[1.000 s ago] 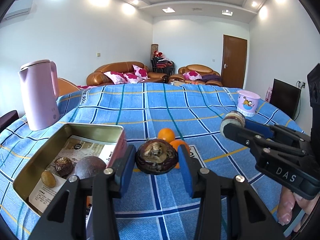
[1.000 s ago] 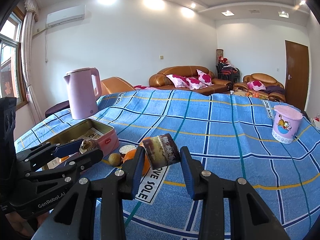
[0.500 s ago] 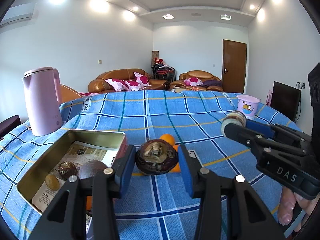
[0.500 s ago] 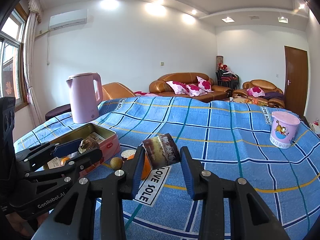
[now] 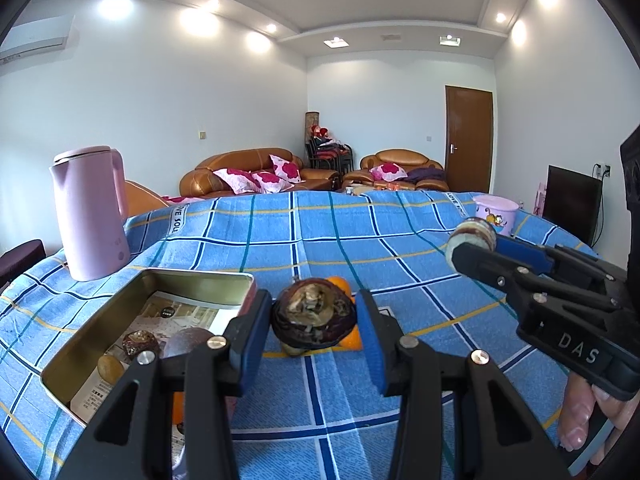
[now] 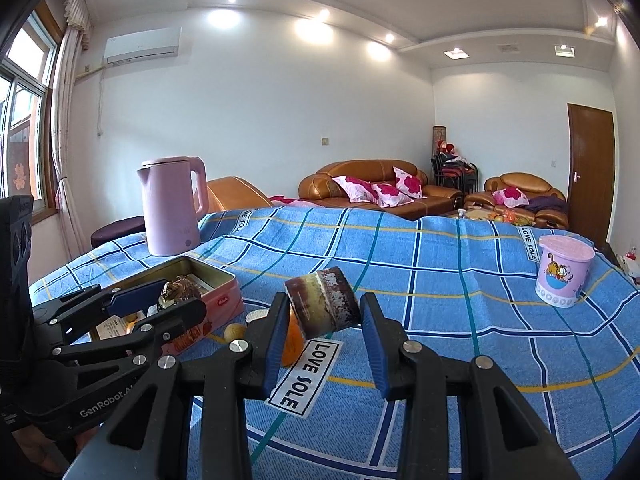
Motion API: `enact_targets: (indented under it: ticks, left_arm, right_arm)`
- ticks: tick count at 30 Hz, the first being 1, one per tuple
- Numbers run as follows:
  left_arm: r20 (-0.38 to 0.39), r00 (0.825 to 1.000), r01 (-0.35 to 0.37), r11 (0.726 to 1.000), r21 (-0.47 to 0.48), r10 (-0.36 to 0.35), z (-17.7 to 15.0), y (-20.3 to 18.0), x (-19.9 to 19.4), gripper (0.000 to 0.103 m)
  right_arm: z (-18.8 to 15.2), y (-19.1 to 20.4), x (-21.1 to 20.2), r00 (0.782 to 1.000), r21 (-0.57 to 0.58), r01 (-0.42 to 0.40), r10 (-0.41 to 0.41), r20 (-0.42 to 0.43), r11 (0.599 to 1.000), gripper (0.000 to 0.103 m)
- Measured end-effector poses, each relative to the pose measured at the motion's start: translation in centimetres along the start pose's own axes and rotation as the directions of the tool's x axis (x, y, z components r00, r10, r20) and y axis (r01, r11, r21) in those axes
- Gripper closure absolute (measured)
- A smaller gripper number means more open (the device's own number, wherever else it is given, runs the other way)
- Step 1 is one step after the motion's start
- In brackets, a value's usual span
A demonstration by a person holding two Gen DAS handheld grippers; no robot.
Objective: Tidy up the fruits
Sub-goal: 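Carry the mangosteen in the left gripper over the tin while the right carries the cake there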
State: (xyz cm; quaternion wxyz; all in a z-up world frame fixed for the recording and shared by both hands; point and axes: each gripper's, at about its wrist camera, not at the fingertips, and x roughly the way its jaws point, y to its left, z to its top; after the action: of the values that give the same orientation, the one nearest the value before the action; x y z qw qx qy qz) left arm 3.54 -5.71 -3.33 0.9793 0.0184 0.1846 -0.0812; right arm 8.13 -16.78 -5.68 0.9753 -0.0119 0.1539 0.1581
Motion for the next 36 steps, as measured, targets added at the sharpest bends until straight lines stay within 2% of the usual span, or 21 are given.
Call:
enact_targets:
  ticks: [14,23,29,36]
  left_arm:
    - [0.041,0.999,-0.006,1.000,0.010,0.006,0.0,-0.3,-0.8,0.058]
    - [0.044,0.999,-0.003,1.000,0.004,0.002,0.1,0.0,-1.0,0.058]
    - [0.043,0.999,-0.004,1.000,-0.015,0.004,0.5,1.1,-1.6,0.058]
    - [0.034,0.998,-0.049,0.997,-0.058,0.051,1.3,4.1,-2.2,0.058]
  right_arm:
    - [0.0,0.2,-0.9,0.999,-0.011,0.004,-0.004,0.042,1.000,0.065]
    - [0.2,0.1,-0.7,0.999,0.001,0.001,-0.001,0.032,1.000,0.065]
    - [0.5,1.3,-0.5,0.999,0.027,-0.052,0.051,0.014,0.998,0.065]
    - [3.1,4.2,-0.4,0.990,0.003,-0.137,0.137,0.012,0.991,0.065]
